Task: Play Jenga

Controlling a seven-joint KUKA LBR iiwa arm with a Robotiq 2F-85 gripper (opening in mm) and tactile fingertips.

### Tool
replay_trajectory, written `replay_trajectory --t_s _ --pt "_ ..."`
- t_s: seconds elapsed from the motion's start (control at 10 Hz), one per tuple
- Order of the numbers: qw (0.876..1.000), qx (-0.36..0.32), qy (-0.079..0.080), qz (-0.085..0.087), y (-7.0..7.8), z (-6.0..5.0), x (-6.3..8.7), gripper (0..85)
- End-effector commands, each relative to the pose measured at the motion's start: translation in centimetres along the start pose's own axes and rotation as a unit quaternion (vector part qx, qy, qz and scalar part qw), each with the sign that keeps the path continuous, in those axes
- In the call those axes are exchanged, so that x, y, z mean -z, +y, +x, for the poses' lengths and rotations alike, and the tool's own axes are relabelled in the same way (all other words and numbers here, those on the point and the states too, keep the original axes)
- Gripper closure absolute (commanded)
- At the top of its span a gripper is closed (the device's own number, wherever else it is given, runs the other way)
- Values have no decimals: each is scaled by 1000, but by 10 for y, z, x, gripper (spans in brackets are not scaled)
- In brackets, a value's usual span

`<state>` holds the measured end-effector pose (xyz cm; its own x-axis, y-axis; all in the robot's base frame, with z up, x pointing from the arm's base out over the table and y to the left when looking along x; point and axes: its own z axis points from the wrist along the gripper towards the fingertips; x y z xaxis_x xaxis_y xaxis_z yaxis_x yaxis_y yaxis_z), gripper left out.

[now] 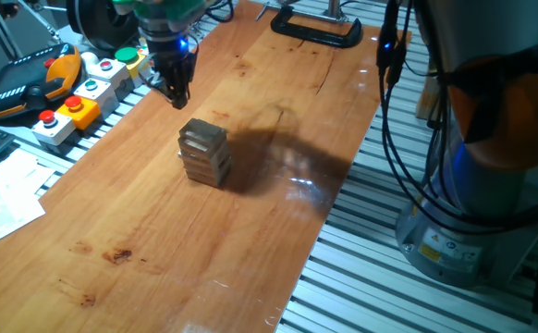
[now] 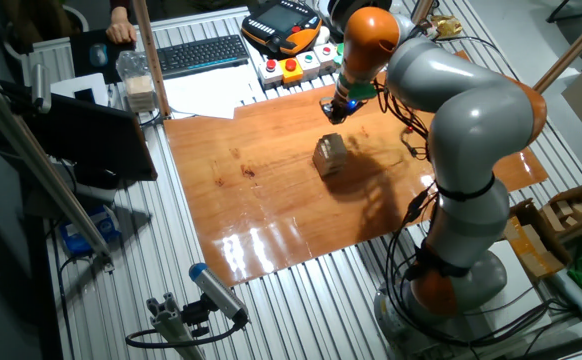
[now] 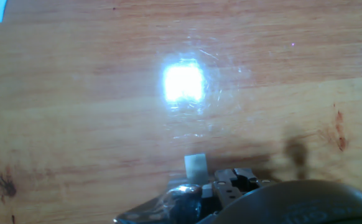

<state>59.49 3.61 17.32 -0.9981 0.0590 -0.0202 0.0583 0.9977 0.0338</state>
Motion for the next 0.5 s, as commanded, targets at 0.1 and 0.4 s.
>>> replay_trajectory --t_s 0.1,0.4 --pt "1000 -5 2 0 4 -6 -10 843" --pt "1000 -7 0 -4 3 -11 -31 843"
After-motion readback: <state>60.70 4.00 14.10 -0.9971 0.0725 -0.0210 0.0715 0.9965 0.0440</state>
